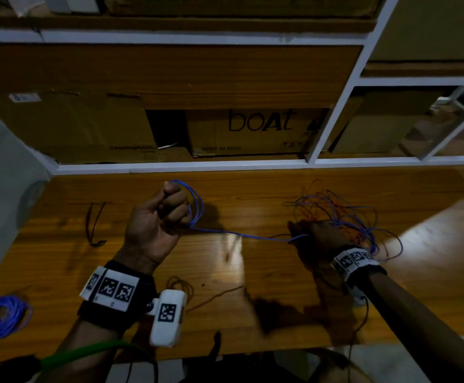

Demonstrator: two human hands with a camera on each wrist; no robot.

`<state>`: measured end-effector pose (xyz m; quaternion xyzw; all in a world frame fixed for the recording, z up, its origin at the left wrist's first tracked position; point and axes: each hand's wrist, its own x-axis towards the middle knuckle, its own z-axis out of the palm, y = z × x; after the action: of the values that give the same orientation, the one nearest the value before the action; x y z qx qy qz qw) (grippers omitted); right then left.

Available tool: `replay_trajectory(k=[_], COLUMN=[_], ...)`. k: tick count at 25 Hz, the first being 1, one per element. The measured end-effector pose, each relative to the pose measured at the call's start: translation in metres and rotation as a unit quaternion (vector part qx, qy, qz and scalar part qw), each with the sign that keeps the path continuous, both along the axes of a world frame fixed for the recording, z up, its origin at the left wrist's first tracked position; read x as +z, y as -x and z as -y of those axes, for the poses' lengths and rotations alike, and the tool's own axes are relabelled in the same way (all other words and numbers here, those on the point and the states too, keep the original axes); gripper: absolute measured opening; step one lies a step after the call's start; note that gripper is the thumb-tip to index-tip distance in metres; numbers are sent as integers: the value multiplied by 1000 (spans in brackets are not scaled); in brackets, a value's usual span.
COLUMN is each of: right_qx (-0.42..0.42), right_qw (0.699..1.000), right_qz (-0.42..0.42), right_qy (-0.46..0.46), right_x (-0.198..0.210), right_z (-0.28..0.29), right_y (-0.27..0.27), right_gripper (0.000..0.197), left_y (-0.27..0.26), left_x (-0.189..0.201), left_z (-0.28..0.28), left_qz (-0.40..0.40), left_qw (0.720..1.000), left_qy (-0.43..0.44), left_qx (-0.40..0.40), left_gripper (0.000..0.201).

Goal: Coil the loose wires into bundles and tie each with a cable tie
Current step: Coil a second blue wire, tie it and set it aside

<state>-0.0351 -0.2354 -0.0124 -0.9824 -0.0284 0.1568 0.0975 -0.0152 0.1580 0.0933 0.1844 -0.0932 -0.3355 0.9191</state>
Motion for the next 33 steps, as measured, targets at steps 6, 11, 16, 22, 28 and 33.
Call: replay_trajectory(k=[6,11,16,22,28,33], right_qx=[-26,-78,-143,-95,58,153], right_qw=[997,994,986,989,991,940], right_qz=[33,17,-5,-24,-42,-58], right_qy=[60,80,80,113,-115,-299], right_x=[-7,3,-6,25,96,111], right_z=[25,59,85,50,-39,-143], right_y=[-29,-41,-37,-33,-10,33], right_gripper=[60,59,80,42,65,44], left_y=[19,21,28,32,31,30], left_x=[-5,0,-4,-6,3,8], left_z=[0,-12,-24,0,18,35], left_qz=[-13,-17,-28,-32,-31,-25], left_qw=[999,999,999,999,996,994], left_qy=[8,20,27,-18,-66,-85], left_qx=[-37,-27,-13,14,47,57], left_gripper=[42,47,45,37,33,32])
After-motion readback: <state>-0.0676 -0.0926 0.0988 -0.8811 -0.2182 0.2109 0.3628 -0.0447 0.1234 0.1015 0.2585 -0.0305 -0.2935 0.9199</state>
